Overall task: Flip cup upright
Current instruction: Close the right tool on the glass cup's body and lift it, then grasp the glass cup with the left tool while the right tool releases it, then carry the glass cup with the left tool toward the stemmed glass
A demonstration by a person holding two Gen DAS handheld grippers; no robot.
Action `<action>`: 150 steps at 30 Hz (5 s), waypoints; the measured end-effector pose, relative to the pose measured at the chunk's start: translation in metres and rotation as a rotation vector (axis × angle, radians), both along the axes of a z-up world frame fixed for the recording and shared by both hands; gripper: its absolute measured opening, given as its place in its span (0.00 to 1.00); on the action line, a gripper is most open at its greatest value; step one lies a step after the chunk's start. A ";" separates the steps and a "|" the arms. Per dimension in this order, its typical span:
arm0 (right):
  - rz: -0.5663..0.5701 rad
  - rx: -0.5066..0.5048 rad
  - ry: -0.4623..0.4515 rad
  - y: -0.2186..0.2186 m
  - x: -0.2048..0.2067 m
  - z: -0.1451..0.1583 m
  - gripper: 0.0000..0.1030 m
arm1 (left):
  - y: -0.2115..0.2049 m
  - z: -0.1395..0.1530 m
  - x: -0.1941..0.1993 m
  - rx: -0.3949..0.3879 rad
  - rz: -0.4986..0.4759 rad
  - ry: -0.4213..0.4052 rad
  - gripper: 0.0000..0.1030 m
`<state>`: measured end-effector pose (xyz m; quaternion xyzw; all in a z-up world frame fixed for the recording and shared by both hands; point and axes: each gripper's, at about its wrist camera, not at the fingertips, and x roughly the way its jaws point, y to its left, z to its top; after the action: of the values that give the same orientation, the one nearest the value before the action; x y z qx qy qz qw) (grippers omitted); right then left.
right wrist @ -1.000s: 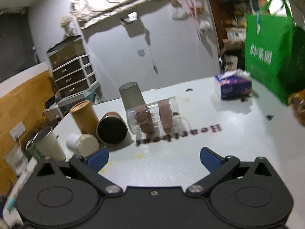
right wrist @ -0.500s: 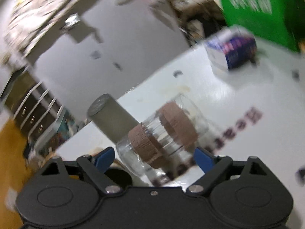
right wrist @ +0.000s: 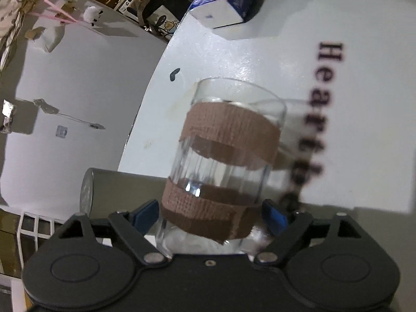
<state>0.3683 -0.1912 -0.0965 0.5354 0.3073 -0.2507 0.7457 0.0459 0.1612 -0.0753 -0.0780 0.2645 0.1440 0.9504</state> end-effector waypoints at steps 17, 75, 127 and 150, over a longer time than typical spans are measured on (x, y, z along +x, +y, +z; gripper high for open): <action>0.408 -0.035 -0.027 -0.032 -0.033 0.000 0.82 | -0.043 0.011 0.000 0.021 -0.079 -0.024 1.00; 1.238 -0.428 -0.187 -0.085 -0.309 0.033 0.84 | -0.258 0.022 0.085 -0.349 -0.783 0.330 0.90; 0.983 -0.790 -0.458 -0.040 -0.324 0.067 0.87 | -0.077 0.060 0.132 0.329 0.041 -0.141 0.79; 1.010 -0.814 -0.511 -0.023 -0.330 0.074 0.87 | -0.060 0.042 0.130 0.325 0.065 -0.193 0.91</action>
<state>0.0381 -0.2142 -0.0226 0.0469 0.2149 0.1654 0.9614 0.1758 0.1013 -0.0329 0.0547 0.1426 0.2075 0.9662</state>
